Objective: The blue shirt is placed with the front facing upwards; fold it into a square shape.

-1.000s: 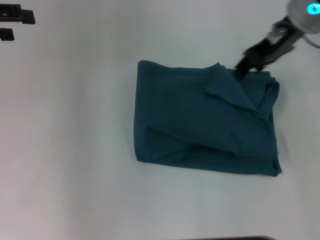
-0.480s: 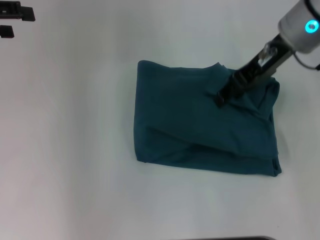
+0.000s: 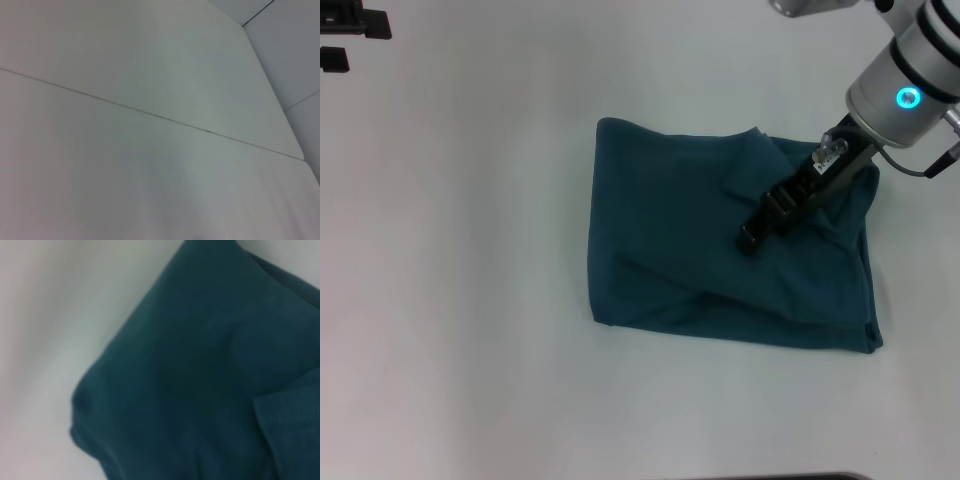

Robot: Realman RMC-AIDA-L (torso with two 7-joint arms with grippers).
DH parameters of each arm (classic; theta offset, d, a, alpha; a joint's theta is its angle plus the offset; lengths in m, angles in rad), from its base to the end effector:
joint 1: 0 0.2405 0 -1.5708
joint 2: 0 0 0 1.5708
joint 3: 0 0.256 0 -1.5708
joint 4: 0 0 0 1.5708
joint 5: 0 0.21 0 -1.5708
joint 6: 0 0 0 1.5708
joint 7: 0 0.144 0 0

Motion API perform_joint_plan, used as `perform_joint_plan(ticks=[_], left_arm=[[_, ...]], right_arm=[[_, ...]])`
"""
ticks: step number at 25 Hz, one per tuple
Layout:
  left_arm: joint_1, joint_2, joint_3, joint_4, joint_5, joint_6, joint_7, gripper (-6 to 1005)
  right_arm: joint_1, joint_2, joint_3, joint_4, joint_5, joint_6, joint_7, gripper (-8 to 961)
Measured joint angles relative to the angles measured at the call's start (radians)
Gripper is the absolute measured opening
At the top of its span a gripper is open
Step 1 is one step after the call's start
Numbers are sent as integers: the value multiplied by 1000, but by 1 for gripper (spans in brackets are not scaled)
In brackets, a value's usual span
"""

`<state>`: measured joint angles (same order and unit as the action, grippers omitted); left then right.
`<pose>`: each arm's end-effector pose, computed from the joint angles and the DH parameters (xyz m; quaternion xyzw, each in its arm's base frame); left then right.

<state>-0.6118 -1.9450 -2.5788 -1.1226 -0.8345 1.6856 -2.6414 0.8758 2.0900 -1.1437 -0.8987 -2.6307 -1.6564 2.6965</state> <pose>-0.2494 0.3710 0.1365 -0.7573 -0.6037 -0.1685 0.1833 0.1790 0.3692 -0.0240 -0.8492 0.4859 -0.1947 0.0689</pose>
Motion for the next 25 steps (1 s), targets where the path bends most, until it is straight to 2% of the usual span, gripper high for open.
perform_joint_plan(ticks=[7, 18, 25], left_arm=[[1, 0, 0, 0, 0, -1, 0, 873], [5, -1, -2, 1, 2, -3, 2, 874], [0, 0, -5, 3, 5, -6, 11, 874]], right_arm=[[-11, -8, -6, -50, -25, 21, 49, 579], [-30, -6, -4, -156, -129, -1, 110, 579], [-48, -22, 92, -206, -204, -34, 109, 579]])
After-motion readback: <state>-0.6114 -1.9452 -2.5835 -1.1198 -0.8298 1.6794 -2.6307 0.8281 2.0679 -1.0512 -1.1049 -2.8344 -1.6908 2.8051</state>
